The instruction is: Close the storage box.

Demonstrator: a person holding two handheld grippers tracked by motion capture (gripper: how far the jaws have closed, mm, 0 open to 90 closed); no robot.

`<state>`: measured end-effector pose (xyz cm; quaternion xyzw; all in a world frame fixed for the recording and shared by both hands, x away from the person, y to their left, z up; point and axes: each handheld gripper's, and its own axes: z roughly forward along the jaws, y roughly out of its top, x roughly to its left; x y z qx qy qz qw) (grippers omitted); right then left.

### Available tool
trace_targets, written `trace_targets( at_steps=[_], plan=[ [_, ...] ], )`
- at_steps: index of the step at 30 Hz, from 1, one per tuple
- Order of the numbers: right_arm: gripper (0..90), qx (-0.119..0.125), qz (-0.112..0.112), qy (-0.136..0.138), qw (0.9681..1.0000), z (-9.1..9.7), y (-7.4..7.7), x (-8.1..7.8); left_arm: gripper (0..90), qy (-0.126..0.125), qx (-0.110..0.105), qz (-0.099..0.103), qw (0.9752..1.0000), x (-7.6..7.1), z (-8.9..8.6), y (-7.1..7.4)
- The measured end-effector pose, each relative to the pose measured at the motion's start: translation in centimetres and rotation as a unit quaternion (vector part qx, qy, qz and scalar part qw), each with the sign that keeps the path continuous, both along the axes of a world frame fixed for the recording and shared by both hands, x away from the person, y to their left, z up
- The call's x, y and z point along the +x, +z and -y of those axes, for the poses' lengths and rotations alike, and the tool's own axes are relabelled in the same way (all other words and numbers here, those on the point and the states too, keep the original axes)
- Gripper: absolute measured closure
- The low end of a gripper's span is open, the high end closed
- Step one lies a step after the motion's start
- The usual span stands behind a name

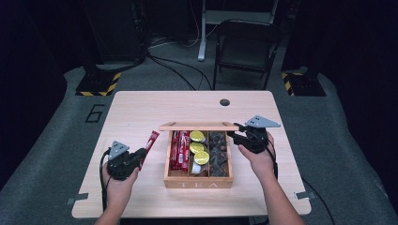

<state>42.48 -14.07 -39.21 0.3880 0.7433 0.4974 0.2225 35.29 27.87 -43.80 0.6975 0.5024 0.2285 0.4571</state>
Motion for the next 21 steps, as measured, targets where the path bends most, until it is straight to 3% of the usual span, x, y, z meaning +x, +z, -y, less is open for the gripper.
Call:
trace_targets(
  at_steps=[21],
  plan=[
    [58.8,0.0,-0.001,-0.001,1.0,0.0,-0.2,-0.2,85.3,0.036,0.0,-0.012,0.9993,0.6,-2.5,-1.6]
  ],
)
